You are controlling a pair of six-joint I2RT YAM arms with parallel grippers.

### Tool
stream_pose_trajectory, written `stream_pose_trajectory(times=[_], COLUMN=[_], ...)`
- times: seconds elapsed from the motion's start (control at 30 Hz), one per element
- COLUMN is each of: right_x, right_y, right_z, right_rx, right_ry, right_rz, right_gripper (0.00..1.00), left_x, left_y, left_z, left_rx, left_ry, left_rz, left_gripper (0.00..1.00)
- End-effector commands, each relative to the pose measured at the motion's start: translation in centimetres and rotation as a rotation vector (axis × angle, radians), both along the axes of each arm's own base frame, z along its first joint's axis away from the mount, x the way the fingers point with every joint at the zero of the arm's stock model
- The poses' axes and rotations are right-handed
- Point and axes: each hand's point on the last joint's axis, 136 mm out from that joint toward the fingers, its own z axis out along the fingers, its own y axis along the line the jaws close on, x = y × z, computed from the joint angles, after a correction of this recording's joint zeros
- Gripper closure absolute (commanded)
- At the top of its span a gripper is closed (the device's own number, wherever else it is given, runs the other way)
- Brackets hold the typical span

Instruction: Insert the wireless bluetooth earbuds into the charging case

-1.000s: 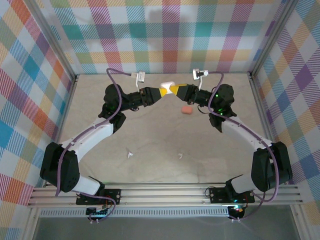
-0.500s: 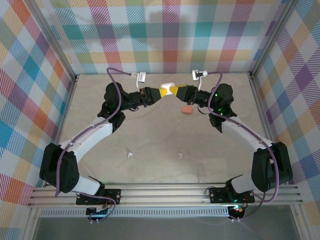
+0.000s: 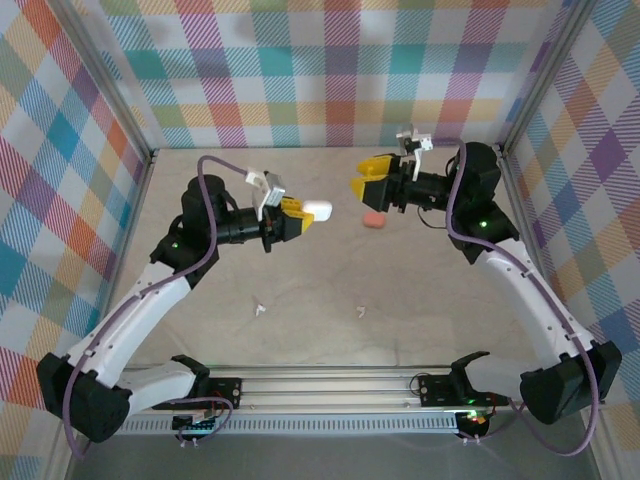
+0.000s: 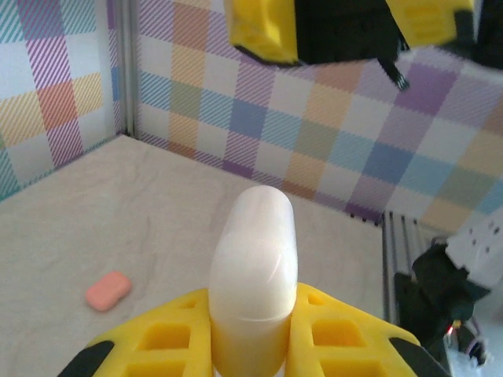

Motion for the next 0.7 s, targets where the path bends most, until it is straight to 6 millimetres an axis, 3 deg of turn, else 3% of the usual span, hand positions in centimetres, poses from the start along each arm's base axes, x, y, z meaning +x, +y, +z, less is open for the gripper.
stream_pose_trajectory(times=[0.0, 0.27, 0.67], right_x=[-1.8, -3.7, -3.0], right_y=[0.7, 3.6, 4.8], right_z=[-3.4, -6.4, -8.9], right_rx=[-0.13, -0.279, -0.34], right_ry=[0.005, -0.056, -0.003], right_rz=[0.114, 0.193, 0.231], right_gripper=[0.36, 0.3, 0.24], left_x=[-0.9, -1.5, -1.4], left_y=[0.5, -0.6, -0.9], left_z=[-3.0, -2.0, -1.4], left_rx=[0.117, 0.058, 0.01], left_ry=[-0.044, -0.03, -0.002], left_rz=[-0.076, -0.17, -0.178], left_gripper=[1.0, 1.0, 1.0])
